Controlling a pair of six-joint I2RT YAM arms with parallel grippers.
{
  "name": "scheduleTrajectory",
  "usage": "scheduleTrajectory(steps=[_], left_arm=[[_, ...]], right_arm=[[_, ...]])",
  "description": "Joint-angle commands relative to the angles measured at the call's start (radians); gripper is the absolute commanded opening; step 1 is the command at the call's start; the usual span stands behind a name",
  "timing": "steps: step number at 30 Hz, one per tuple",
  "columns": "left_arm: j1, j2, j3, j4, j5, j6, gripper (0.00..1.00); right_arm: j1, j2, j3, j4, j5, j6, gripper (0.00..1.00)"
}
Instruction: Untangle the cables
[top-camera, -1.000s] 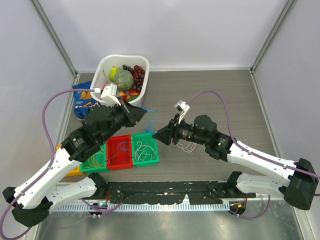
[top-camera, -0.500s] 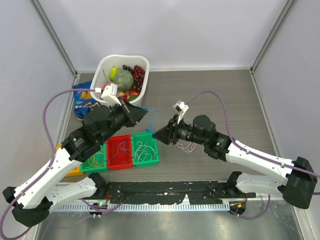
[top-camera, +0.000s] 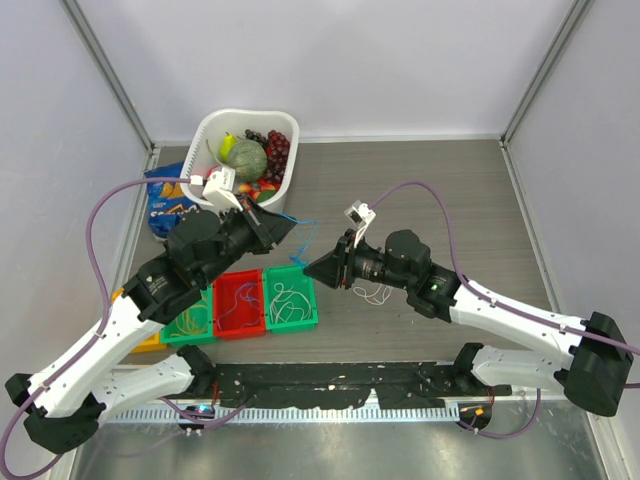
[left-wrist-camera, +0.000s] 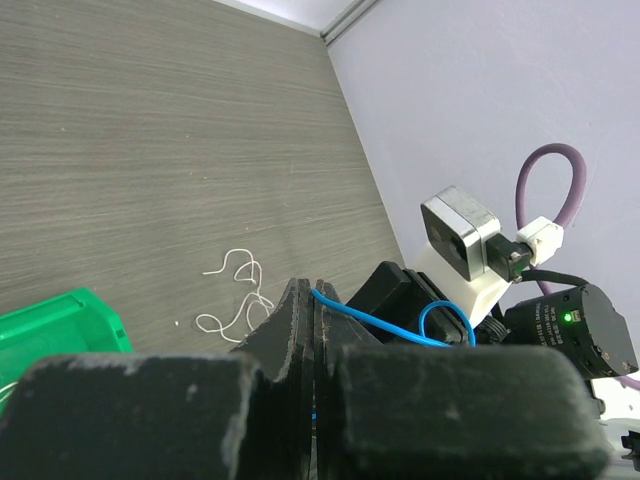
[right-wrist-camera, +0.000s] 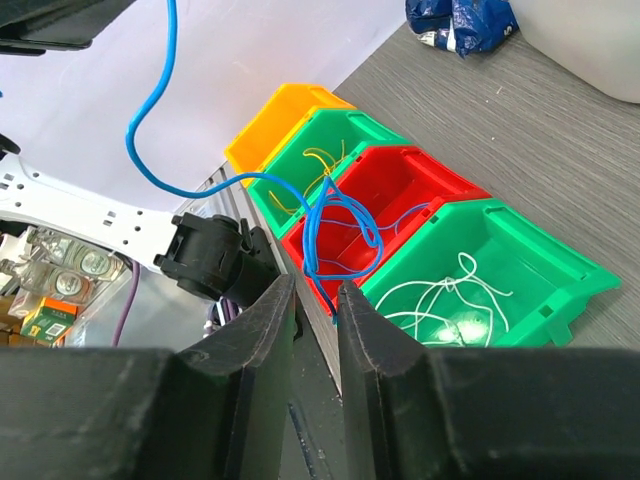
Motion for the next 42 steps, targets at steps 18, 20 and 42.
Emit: scheduleTrajectory(steps=[18,20,42], left_arm=[[0.002,-0.011,0.037,0.043,-0.013,0.007,0.00],[0.002,-0.022,0.036,0.020,-0.047,0.034,0.00],[0.002,-0.391,0.009,-0.357,-0.734,0.398,0.00]], right_arm=[[0.005,-0.010,-0.022,0.045,0.023,0.014,0.01],[0.005,-0.037,-0.023,0.019,0.060,0.011,0.01],[0.006,-0.410,-0.171,-0.498,0.931,0.189,0.01]])
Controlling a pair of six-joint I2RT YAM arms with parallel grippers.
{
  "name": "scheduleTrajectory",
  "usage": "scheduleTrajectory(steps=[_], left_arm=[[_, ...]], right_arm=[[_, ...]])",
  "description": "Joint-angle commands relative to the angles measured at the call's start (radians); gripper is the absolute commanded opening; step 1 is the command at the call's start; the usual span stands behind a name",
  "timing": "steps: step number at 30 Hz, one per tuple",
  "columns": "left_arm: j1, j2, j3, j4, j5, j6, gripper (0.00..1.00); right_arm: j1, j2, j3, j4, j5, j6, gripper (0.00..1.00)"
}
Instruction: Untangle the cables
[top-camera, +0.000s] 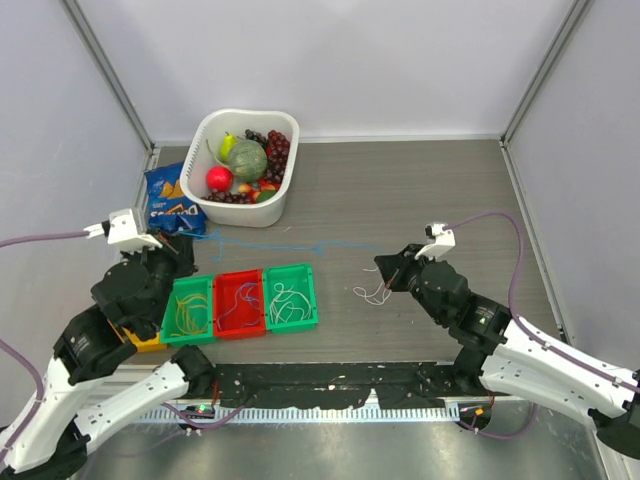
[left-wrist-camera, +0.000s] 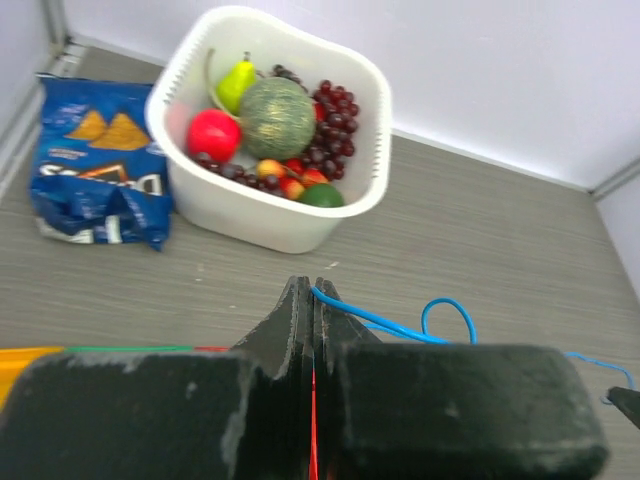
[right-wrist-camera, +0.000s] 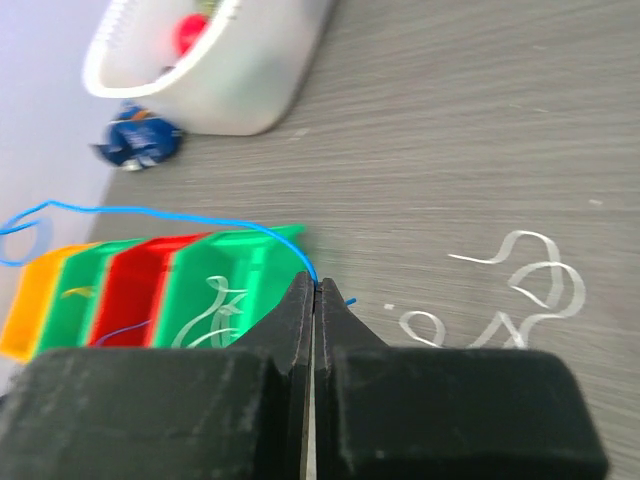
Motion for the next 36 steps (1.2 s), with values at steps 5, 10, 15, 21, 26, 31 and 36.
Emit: scheduleTrajectory(steps=[5,10,15,21,26,31,36], left_arm=[[0.002,-0.131,0.080,-0.088,-0.263,0.152,0.00],[0.002,-0.197,0.112,-0.081,-0.308,0.226,0.00],[0.002,-0.172,0.134,-0.157,-0.224,0.203,0.00],[0.002,0.049,0.085,-0.361,-0.024,-0.049,0.00],[0.002,0.215,-0.003,-0.507,0.114,-0.354,0.00],[0.000,0.162,-0.190,-0.417,0.193,-0.571,0.00],[0.002,0.063,-0.359,-0.348,0.169,-0.717,0.00]], right_arm=[[0.004,0.031,0.046,-0.212,0.336,0.024,0.01],[0.003,0.044,0.063,-0.203,0.334,-0.029,0.01],[0.003,0.113,0.072,0.045,-0.103,-0.248,0.01],[0.088,0.489,0.297,0.196,-0.589,-0.278,0.01],[0.159,0.710,0.462,0.251,-0.624,-0.261,0.01],[0.172,0.761,0.479,0.363,-0.635,-0.197,0.01],[0.172,0.742,0.466,0.383,-0.611,-0.172,0.01]])
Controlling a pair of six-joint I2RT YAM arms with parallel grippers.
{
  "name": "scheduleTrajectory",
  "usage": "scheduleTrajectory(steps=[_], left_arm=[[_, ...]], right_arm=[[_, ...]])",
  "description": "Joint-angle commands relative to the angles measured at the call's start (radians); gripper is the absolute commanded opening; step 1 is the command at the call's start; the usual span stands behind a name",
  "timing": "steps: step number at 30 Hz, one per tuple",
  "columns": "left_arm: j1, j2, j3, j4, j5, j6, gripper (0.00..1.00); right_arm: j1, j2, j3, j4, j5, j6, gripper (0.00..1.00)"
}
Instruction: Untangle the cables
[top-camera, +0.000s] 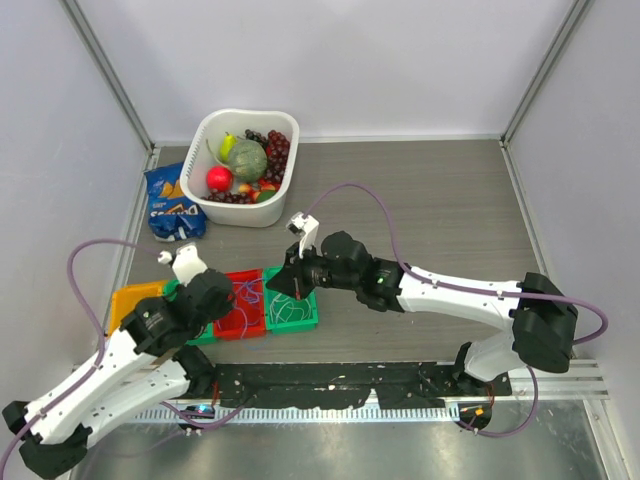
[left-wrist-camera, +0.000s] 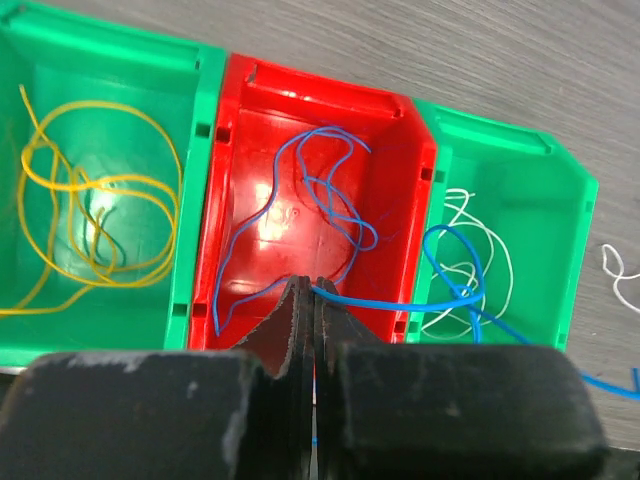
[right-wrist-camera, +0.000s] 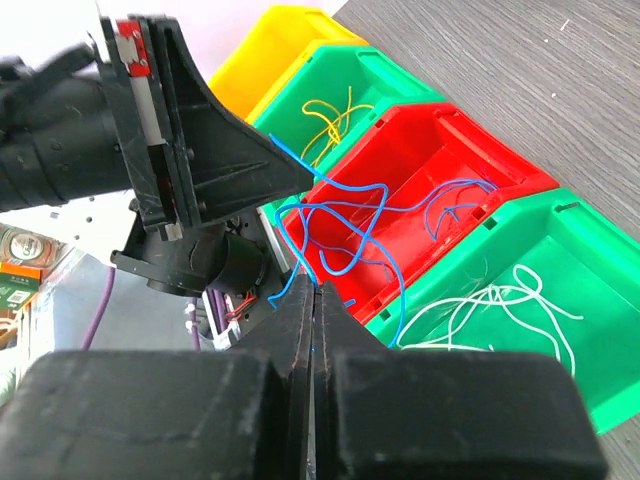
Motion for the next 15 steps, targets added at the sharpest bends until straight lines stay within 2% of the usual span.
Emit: scheduleTrajectory(steps=[1,5,9,15], left_arm=[[0.002,-0.065,-0.094,0.063,-0.003,-0.210,0.00],[0.002,-0.013,-0.091,-0.007,-0.032,-0.267,0.00],[0.002,0.043,-0.005,-0.140,-0.107,-0.318,0.00],[0.002,-0.061,0.087,-0.056,-0.243,-0.145,0.00]], right_arm=[[-0.001,-0.035,0.025,0.099,0.003,0.029,0.01],[-0.001,-0.070,0.010,0.103,0.044,0.037,0.01],[-0.001,-0.085,0.043,0.123,0.089,0.048,0.01],[-0.007,-0.038,0.114,0.193,0.126,0.068,0.01]])
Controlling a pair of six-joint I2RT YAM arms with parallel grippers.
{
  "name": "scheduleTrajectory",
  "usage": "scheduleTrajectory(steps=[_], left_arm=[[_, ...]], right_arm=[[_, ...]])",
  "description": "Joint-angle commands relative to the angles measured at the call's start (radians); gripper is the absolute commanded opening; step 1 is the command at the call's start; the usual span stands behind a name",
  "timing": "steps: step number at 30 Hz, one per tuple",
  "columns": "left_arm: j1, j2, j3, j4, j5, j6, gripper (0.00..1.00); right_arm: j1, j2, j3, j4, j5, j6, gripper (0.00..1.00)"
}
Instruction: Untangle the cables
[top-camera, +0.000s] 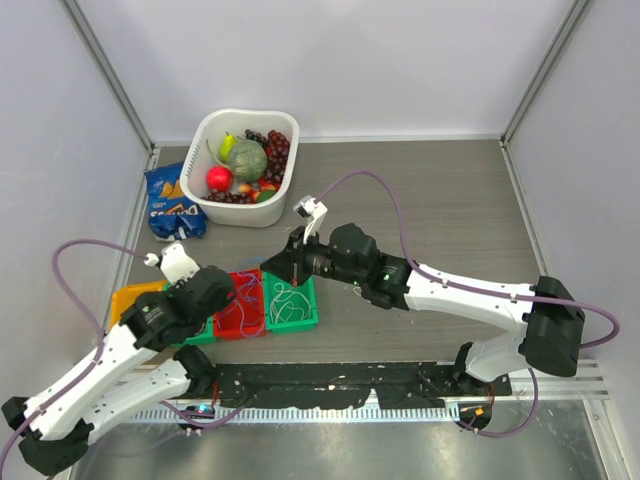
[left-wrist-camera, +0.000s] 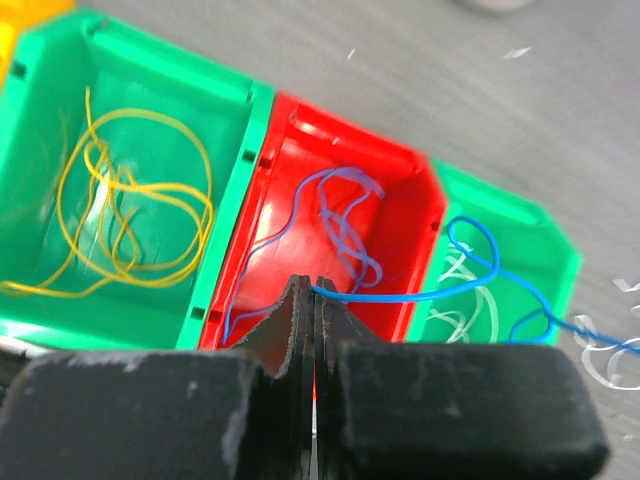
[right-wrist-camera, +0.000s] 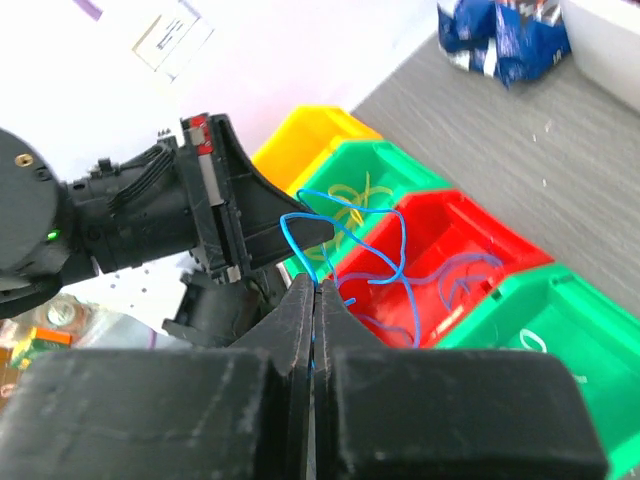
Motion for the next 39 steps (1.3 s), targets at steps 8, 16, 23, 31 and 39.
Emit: scheduleTrajectory(steps=[8,16,23,31,39], left_arm=[[0.002,-0.033,0.025,0.157,-0.237,0.180,0.00],[0.002,-0.016,-0.086,0.162,-0.045,0.047,0.00],[0.002,0.000,-0.146,0.108,0.099,-0.093,0.00],[0.002,-0.013,-0.170,0.096,0.138,-0.134,0.06],[0.002,-0.206,-0.151,0.058,0.147,-0.082,0.54]], right_arm=[[-0.021,0.198,0.067,0.412,0.044,-0.021,0.01],[-0.016,0.286,0.007,0.413,-0.073,0.000,0.01],[-0.006,0.243,-0.005,0.267,-0.102,0.017,0.01],[0.019,0.295,0.097,0.098,-0.123,0.054,0.01],[0.022,0.387,0.173,0.029,-0.131,0.080,0.01]])
